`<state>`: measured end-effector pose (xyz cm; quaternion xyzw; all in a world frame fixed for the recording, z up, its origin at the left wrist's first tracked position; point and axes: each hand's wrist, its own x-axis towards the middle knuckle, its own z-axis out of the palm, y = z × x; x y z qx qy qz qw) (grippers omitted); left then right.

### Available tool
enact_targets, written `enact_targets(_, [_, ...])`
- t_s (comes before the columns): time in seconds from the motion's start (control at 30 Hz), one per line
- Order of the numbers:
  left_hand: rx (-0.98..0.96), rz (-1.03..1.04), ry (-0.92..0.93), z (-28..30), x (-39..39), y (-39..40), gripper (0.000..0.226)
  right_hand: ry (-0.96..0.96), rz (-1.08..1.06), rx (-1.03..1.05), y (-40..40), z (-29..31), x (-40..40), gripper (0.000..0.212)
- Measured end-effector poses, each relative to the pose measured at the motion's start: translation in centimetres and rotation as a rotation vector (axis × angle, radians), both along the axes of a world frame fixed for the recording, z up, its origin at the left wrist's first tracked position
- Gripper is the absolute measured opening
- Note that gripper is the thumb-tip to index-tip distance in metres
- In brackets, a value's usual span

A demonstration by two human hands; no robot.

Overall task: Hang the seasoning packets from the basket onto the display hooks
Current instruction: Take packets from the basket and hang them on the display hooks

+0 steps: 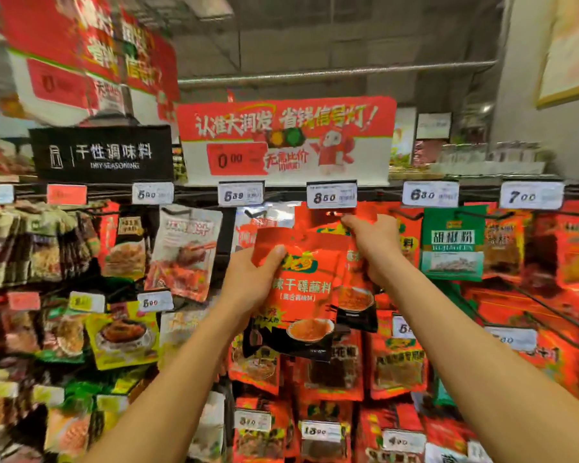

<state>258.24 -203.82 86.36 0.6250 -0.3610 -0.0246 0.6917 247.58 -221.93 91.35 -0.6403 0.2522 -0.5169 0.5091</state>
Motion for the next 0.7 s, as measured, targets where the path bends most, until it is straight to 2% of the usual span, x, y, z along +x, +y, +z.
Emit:
enact_targets(0.3, [-0.027,-0.097,0.135,0.8,0.8,-1.8,0.017,0.081,-0.008,0.052,-0.3,0.6,0.8,0.025])
enact_targets(0.53, [-0.004,-0.104,0.178,0.6,1.5,-2.8,0.032,0.061,0.025,0.101,-1.5,0.1,1.5,0.007])
enact_targets(0.7, [-0.007,-0.089,0.16,1.1,1.2,-4.4,0.019,0.016,0.16,0.219,-2.5,-0.5,1.2,0.019])
